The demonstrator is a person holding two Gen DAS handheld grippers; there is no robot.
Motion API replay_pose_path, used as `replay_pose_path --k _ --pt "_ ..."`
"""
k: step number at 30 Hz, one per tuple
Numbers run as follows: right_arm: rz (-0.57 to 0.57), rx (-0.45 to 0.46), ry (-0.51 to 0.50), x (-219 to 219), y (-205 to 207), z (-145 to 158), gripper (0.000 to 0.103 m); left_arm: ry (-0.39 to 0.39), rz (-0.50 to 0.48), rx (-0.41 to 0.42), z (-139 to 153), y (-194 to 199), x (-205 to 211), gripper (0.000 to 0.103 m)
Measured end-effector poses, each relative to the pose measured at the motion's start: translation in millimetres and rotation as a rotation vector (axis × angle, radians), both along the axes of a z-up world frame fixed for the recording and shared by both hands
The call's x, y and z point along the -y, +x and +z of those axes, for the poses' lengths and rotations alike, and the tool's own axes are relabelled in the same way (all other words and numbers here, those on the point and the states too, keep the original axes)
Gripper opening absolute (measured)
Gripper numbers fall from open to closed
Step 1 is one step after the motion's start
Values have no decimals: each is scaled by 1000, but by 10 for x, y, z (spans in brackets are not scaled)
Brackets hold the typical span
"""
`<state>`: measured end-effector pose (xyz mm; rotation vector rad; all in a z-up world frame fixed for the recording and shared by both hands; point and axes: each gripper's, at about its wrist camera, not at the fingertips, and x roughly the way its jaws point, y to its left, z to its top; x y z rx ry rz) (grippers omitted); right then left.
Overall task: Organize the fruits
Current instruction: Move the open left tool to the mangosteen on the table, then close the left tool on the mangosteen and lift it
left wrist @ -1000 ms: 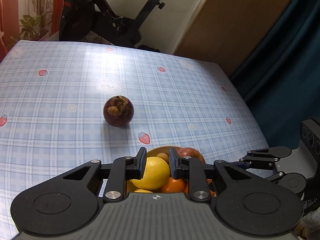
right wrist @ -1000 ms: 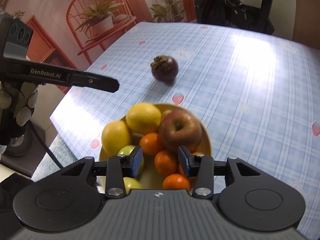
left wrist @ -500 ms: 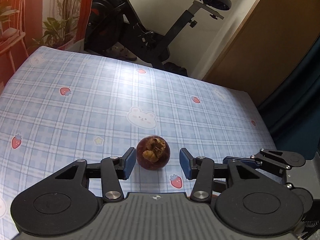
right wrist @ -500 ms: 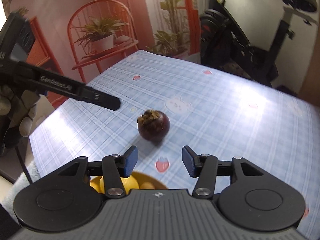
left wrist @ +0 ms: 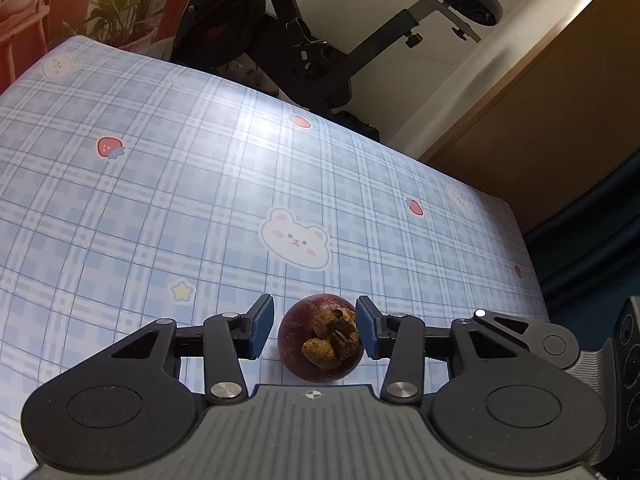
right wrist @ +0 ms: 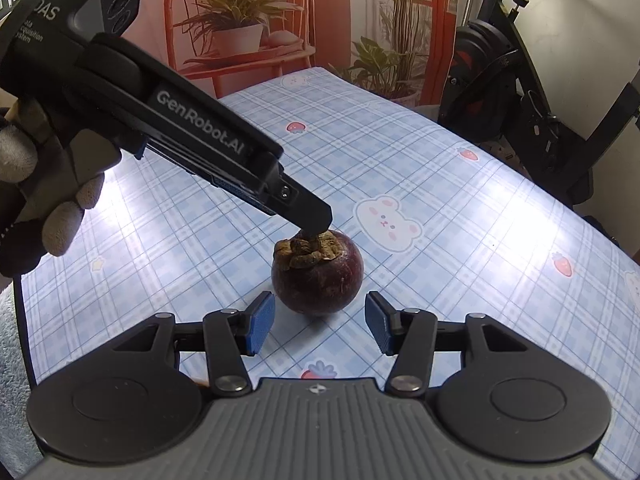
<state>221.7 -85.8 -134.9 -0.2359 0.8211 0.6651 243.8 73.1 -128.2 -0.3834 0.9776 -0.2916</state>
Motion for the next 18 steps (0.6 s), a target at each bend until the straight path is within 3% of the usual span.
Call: replay_pose_path --k 13,18 --pt "12 -34 26 -52 173 -114 56 -91 11 -37 -292 157 -3 45" --pt "12 -44 38 -57 198 -141 58 -80 6 -39 -282 166 14 44"
